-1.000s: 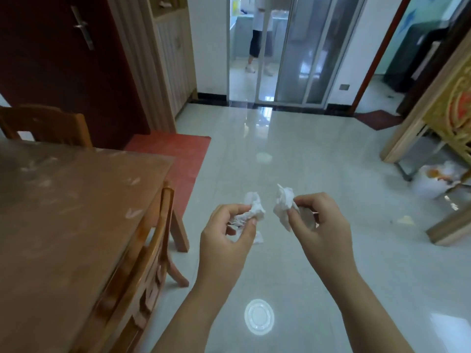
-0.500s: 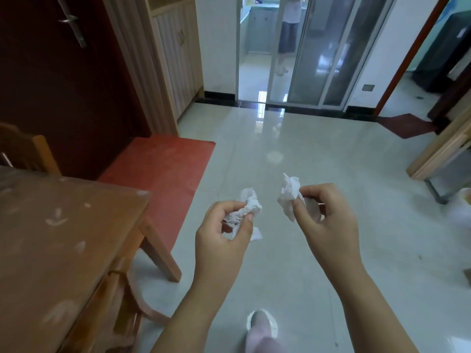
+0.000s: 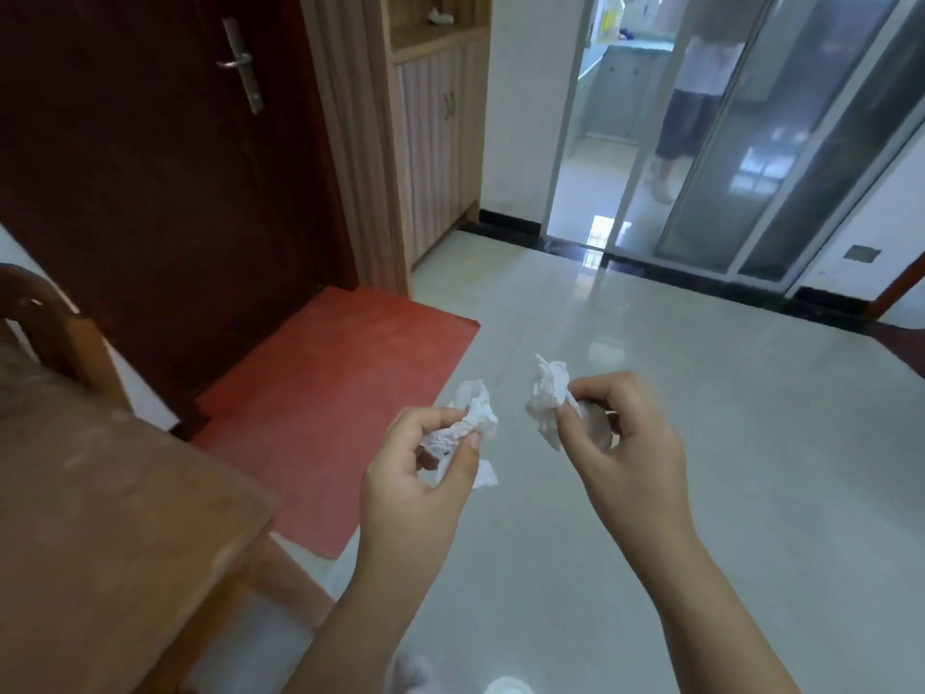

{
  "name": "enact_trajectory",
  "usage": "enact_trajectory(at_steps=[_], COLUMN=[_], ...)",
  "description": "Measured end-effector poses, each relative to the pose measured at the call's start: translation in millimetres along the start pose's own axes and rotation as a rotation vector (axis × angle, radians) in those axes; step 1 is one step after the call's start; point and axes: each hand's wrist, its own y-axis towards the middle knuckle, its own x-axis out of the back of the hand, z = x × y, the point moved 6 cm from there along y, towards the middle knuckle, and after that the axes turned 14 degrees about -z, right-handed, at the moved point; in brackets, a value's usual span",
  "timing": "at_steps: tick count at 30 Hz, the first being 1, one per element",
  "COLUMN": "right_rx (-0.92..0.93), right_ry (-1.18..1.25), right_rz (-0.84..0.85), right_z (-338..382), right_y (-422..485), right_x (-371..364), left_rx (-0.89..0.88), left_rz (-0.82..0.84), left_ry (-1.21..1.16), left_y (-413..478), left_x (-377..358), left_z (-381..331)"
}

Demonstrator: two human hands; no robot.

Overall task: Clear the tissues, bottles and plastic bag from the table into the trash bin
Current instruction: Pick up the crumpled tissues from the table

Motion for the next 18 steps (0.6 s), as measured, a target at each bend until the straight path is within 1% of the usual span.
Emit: enact_trajectory(at_steps=[7, 13, 16, 18], right_rx=[0.111, 0.239, 0.282, 0.264], right_ry=[0.033, 0.088, 0.13, 0.163], right_rz=[0.116, 0.213, 0.252, 0.295], right_z=[-8, 24, 31, 26], right_y=[83, 162, 183, 191], right_x=[-130, -253, -305, -335], left_rx=[0.035, 0.012, -0.018, -0.035], left_rz=[-0.137, -0.245, -0.311, -0.359], left_ry=[0.01, 0.048, 0.131, 0.206], left_y=[126, 243, 287, 309], left_x=[-10, 3, 12, 17], left_z=[42, 64, 76, 84])
